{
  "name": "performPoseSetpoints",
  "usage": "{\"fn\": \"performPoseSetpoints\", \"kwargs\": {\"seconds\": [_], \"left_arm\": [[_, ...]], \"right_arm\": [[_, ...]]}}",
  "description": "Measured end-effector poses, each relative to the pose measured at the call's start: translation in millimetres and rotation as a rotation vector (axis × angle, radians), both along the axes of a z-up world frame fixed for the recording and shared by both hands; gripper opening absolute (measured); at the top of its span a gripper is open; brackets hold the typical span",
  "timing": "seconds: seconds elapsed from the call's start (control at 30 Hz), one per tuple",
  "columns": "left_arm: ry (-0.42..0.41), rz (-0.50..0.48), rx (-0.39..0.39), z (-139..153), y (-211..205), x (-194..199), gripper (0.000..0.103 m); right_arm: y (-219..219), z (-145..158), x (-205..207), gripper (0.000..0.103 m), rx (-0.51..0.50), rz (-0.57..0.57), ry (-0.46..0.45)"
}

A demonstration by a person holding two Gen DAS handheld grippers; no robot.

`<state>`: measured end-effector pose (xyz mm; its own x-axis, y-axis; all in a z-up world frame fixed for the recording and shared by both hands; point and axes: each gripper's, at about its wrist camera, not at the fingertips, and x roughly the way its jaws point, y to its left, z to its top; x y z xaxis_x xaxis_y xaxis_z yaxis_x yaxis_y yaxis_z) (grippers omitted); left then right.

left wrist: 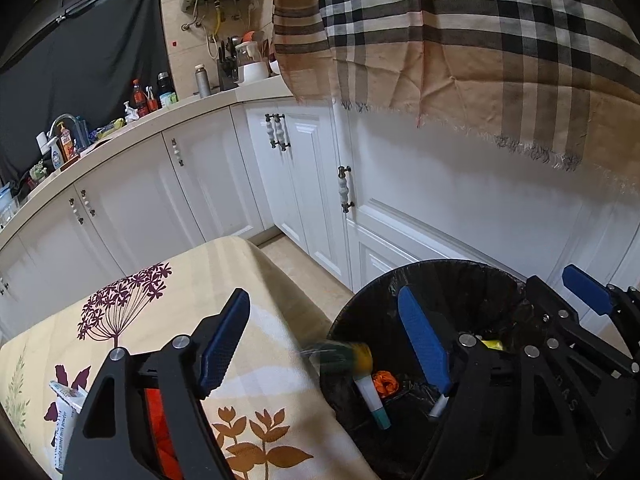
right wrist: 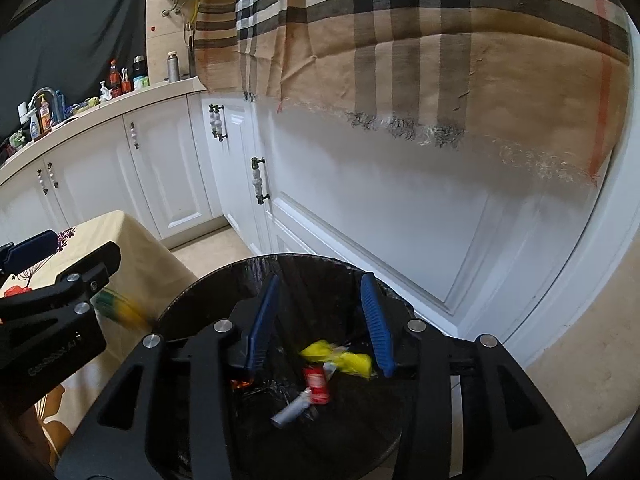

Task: Collect trash
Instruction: 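Carry the can and bottle over the black bin and open both grippers, then move both grippers back over the table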

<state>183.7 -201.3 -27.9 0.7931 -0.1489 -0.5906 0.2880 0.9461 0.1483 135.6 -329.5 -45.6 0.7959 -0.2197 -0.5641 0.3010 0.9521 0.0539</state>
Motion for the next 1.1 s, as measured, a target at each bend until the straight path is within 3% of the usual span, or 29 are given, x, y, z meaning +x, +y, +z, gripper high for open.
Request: {"fn": "performPoseSetpoints", "kwargs": {"seconds": [0.5,1.1], "left_arm": [[-0.02,0.027,-0.031,25.1,30.7,-19.5,0.075],[-0.044,0.262,-0.016,42.8,173.9,-90.7,0.075]], "right_arm": [[18.1,13.1,-22.1,0.041,0.001,0.033,0.005],[123.7,38.3,-66.3,0.042,0.03,0.284,-0.001]]}}
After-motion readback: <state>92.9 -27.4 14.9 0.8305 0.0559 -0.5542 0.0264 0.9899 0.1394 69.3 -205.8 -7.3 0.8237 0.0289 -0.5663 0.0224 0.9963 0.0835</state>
